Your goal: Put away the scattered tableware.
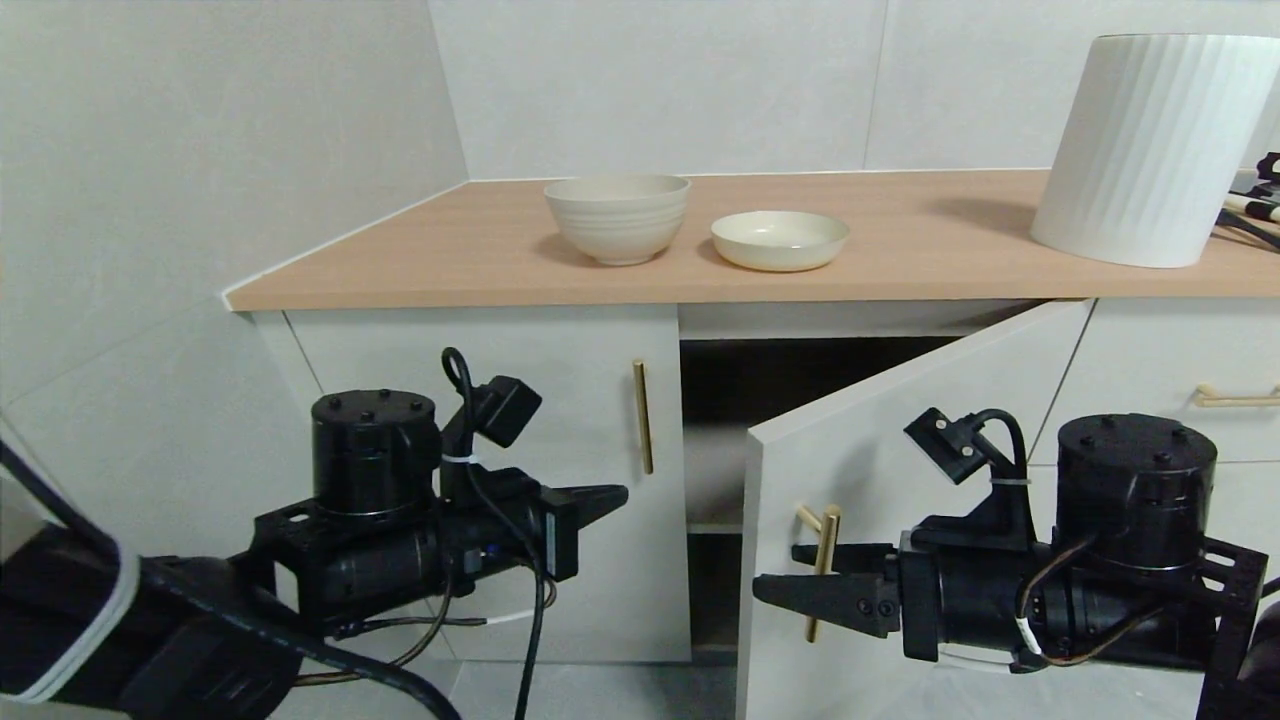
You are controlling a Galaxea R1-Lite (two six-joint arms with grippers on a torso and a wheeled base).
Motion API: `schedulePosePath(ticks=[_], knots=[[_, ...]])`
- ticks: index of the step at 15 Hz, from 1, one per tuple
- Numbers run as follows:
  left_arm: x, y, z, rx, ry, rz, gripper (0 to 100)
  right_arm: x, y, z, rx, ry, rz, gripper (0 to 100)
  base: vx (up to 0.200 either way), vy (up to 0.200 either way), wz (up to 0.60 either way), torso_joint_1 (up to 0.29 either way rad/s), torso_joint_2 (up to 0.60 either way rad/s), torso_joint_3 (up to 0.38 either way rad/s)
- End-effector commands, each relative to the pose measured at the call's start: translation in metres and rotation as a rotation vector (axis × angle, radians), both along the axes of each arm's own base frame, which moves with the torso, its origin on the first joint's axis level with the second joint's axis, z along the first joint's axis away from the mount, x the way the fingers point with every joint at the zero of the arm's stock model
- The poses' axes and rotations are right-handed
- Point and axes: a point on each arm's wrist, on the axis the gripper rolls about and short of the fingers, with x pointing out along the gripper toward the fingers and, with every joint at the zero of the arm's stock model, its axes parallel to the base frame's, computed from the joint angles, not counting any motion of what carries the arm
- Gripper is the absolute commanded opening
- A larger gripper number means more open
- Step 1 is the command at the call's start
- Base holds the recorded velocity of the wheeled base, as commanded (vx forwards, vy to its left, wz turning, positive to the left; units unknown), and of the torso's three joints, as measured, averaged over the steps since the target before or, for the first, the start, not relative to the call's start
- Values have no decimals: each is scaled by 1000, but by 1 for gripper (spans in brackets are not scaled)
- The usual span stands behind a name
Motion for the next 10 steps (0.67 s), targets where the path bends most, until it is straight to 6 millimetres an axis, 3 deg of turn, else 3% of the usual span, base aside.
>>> schedulePosePath(ticks=[1,2,3,4,5,8,10], knots=[[25,-22,-34,-7,-11,-28,0,1,1,-2,-5,7,-1,100,0,0,0,0,0,0],[26,-23,-35,-8,-13,-29,0,1,1,-2,-5,7,-1,100,0,0,0,0,0,0],[36,-48,-57,-33,-52,-81,0,1,1,-2,-4,4,-2,100,0,0,0,0,0,0],[36,-60,-64,-57,-85,-101,0,1,1,-2,-1,1,-1,100,0,0,0,0,0,0],[36,-62,-66,-66,-95,-106,0,1,1,-2,-1,1,-2,100,0,0,0,0,0,0],[26,-94,-66,-124,-141,-183,0,0,0,-1,9,-14,-2,100,0,0,0,0,0,0],[29,-106,-80,-113,-128,-185,0,-1,0,-3,5,-9,-3,100,0,0,0,0,0,0]])
